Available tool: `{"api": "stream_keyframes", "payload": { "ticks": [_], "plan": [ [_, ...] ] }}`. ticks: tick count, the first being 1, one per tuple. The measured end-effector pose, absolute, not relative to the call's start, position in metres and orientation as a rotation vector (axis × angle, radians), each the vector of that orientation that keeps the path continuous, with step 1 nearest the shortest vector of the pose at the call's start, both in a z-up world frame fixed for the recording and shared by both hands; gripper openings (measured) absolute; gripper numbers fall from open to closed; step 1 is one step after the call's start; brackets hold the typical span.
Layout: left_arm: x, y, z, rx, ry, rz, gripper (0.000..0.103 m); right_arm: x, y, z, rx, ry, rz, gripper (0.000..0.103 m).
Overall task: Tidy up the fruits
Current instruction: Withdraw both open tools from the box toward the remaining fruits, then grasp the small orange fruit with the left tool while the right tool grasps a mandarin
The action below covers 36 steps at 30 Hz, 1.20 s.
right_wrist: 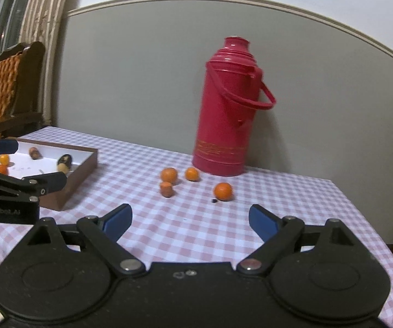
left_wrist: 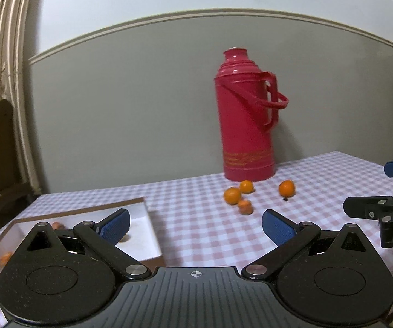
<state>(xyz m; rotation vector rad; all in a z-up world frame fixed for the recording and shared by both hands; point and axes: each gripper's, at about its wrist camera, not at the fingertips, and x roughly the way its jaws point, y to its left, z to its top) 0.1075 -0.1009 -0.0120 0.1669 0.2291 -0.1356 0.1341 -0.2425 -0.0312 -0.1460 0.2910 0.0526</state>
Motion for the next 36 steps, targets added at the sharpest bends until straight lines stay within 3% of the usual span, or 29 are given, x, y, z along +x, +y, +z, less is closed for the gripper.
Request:
{"api": "stream_keyframes", "payload": {
  "ticks": [11,13,21,24,28,33,36],
  "plan": [
    [0.155,-0.138,-0.012,0.164,0.257,-0.177,0.101,0.175,-0.269,-0.026,-0.111,0.284,0.030,0.081],
    [0.166,-0.144,-0.015,0.167,0.265,-0.181,0.093,0.190,-0.273,-0.028,-0.107,0.305,0.027,0.073],
    [0.219,-0.155,-0.029,0.147,0.348,-0.177,0.082,0.240,-0.286,-0.042,-0.083,0.354,0.017,0.068],
    [0.236,-0.162,-0.038,0.138,0.379,-0.187,0.073,0.258,-0.290,-0.047,-0.079,0.376,0.018,0.062],
    [0.256,-0.175,-0.052,0.148,0.428,-0.203,0.069,0.280,-0.299,-0.051,-0.049,0.407,0.020,0.054],
    [0.279,-0.188,-0.064,0.165,0.457,-0.210,0.067,0.306,-0.302,-0.057,-0.042,0.443,0.031,0.052],
    [0.292,-0.191,-0.067,0.157,0.489,-0.214,0.058,0.320,-0.303,-0.063,-0.048,0.462,0.036,0.052]
  ]
}}
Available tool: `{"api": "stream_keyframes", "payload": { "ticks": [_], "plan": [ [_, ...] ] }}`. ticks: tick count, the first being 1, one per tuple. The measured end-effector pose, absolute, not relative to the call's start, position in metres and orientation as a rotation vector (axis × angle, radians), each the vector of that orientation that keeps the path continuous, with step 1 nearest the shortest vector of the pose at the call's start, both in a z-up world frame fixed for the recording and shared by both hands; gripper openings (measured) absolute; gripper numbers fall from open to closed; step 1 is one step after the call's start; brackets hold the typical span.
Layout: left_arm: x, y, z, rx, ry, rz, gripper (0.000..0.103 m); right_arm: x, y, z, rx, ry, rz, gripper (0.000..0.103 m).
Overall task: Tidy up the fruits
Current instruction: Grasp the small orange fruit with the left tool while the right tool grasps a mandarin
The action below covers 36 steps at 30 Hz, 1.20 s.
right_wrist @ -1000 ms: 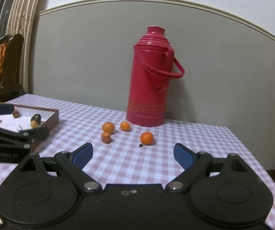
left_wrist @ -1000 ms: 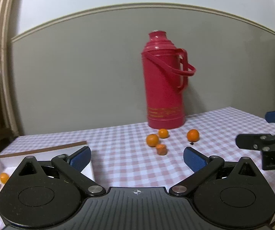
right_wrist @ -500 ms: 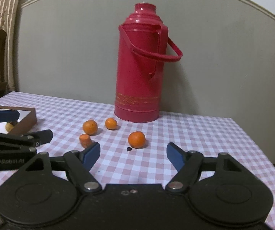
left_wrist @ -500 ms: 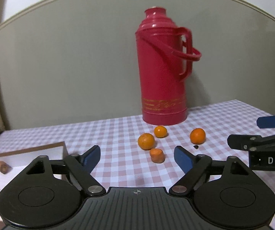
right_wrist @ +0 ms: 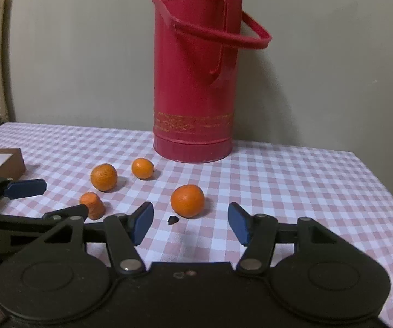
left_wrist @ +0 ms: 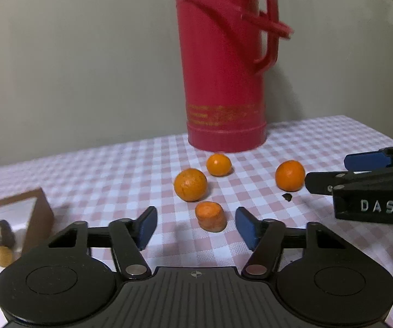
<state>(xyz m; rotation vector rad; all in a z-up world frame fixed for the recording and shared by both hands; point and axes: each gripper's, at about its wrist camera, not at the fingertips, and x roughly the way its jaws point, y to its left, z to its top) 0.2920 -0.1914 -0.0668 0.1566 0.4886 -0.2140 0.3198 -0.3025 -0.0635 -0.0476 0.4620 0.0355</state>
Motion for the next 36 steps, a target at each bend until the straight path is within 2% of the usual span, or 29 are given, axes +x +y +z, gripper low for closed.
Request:
{"api": "stream_keyframes", "payload": {
  "ticks": [4,14,18,19,21,23,24,36],
  "plan": [
    [0.306,-0.199,-0.070,0.161,0.527,-0.213,0.057,0.335,-0.306,-0.069,-0.047,0.483,0.035,0.051],
    [0.325,-0.207,-0.075,0.157,0.593,-0.195,0.046,0.364,-0.302,-0.079,-0.025,0.531,0.053,0.051],
    [0.327,-0.207,-0.076,0.151,0.601,-0.210,0.030,0.375,-0.297,-0.082,-0.007,0.541,0.045,0.049],
    [0.328,-0.207,-0.076,0.150,0.602,-0.210,0.029,0.377,-0.296,-0.082,-0.007,0.543,0.043,0.049],
    [0.329,-0.207,-0.076,0.148,0.604,-0.212,0.028,0.382,-0.295,-0.083,-0.003,0.553,0.047,0.045],
    [0.329,-0.207,-0.076,0.147,0.604,-0.212,0.028,0.385,-0.294,-0.085,-0.006,0.566,0.040,0.031],
    [0.329,-0.207,-0.076,0.145,0.604,-0.213,0.028,0.386,-0.295,-0.085,-0.002,0.556,0.034,0.029],
    [0.326,-0.191,-0.074,0.135,0.590,-0.184,0.028,0.385,-0.287,-0.085,-0.004,0.556,0.046,0.029]
  ]
}}
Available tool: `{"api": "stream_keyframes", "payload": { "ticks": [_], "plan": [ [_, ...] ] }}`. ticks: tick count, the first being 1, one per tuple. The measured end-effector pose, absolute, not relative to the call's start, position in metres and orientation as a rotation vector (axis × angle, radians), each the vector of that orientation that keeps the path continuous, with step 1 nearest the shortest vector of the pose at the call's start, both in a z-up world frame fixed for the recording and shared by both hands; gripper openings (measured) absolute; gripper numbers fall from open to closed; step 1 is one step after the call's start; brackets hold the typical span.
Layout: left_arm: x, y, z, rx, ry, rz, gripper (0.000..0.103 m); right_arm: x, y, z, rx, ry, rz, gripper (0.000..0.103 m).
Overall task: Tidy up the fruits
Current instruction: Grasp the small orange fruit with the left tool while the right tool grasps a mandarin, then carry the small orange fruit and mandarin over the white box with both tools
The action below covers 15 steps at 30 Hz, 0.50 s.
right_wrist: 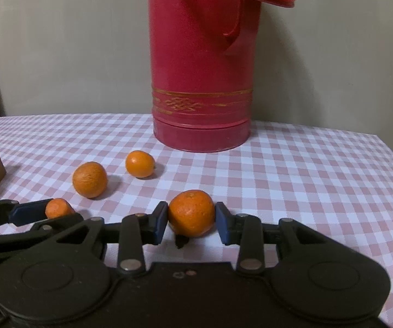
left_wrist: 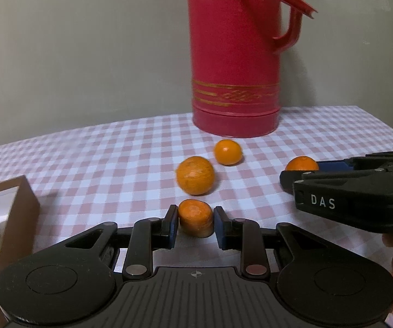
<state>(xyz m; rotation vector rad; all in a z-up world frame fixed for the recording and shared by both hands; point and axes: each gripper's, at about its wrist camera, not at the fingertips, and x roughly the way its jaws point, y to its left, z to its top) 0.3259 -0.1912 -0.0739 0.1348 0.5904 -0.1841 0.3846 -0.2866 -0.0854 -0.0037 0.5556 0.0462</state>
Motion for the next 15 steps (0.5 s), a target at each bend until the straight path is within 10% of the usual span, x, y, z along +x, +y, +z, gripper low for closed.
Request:
{"api": "stream_keyframes", "payload": {
  "ticks": [15],
  "plan": [
    [0.281,-0.153,-0.048,0.129,0.498,-0.167,0.028,0.347,-0.256,-0.056,-0.056,0.489,0.069,0.028]
  ]
}}
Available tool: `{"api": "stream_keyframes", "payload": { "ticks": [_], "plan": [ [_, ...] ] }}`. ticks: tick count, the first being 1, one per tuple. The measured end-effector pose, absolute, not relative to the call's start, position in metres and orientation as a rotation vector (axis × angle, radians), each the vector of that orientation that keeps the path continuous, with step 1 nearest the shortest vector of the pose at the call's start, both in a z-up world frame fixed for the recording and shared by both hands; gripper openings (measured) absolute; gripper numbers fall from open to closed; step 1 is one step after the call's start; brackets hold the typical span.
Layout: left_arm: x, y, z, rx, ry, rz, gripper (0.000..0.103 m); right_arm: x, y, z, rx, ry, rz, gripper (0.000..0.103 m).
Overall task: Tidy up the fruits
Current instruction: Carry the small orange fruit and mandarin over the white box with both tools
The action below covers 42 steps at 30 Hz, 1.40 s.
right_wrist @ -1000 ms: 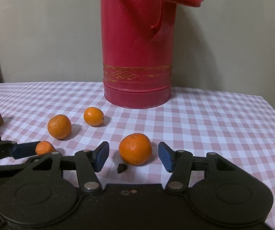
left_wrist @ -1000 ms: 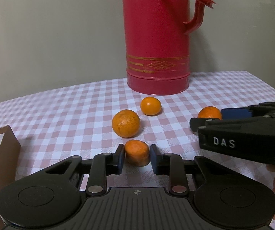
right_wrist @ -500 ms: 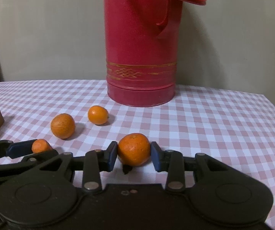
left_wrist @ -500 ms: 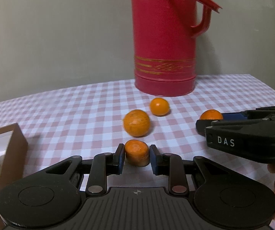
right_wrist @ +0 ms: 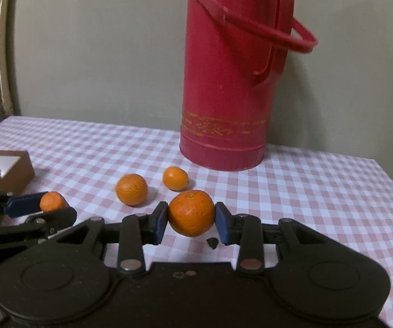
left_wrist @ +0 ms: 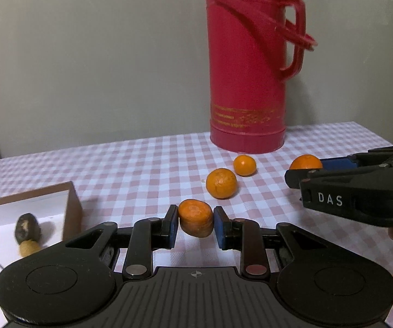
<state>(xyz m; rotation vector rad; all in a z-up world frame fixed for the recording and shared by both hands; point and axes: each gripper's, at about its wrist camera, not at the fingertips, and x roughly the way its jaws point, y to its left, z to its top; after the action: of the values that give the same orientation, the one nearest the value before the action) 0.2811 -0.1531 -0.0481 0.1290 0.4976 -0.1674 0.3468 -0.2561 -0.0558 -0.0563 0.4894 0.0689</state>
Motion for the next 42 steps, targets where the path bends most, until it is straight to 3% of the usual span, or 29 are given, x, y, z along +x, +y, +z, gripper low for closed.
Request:
{"api": "stream_keyframes", "payload": {
  "ticks": [27,42],
  "plan": [
    [0.153,-0.105,-0.021,0.131,0.388,-0.133,0.028,0.199,-0.236,-0.029,-0.053,0.385,0.077,0.028],
    [0.103,-0.048,-0.010,0.101,0.347,-0.045,0.028,0.151,-0.179,-0.023,-0.106,0.347,0.192,0.028]
  ]
}}
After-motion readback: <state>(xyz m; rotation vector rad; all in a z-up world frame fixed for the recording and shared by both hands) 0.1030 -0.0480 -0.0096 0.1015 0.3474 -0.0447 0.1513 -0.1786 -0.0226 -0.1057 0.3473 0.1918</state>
